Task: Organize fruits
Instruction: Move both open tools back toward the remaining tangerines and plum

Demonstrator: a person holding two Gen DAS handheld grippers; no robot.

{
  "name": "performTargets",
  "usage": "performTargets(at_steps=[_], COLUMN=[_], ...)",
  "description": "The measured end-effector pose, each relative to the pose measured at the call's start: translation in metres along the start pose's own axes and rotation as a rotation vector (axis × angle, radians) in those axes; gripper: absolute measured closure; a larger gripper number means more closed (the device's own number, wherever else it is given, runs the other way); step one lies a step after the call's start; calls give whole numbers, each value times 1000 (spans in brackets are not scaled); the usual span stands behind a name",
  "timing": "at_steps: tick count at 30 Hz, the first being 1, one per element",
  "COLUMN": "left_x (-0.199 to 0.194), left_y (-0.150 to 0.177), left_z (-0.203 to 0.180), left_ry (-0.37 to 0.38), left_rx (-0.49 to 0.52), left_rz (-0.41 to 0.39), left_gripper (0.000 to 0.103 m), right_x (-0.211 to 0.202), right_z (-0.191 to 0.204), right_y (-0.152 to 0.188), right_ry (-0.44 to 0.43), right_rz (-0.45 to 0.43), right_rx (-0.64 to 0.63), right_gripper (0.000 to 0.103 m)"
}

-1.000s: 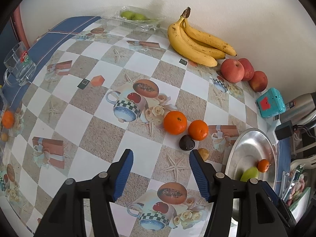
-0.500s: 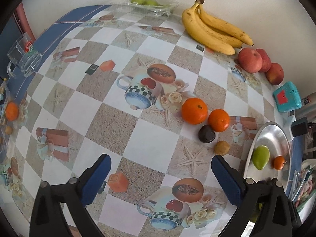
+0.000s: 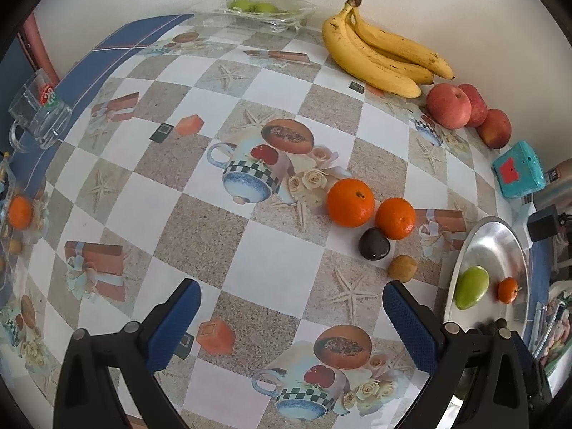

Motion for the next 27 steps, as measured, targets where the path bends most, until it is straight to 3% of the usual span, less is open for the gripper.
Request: performTargets(at_steps=[7, 13, 27], left_x=[8, 4, 9], left_y=[-2, -21, -55], left_z=[8, 8, 8], left_ry=[-23, -43, 31], left_rx=[-8, -8, -12], left_rz=[22, -6, -14], left_gripper=[0, 0, 0], right_x=[-8, -11, -10], right_z=[1, -3, 15], right_y=[-2, -11, -32], right_ry=[-19, -55, -69], right_rz=[-39, -52, -94], right_rx=[10, 57, -32], right_gripper=[4, 4, 4])
Point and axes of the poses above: each gripper's, at about its wrist camera, not at the fingertips, and x roughly the way its jaws point, z to its left, y to its underside, the point moved 2 cm from there along x, roughly the way its jaws point, and after that the axes turned 9 degrees about x, right-handed, at the moved point
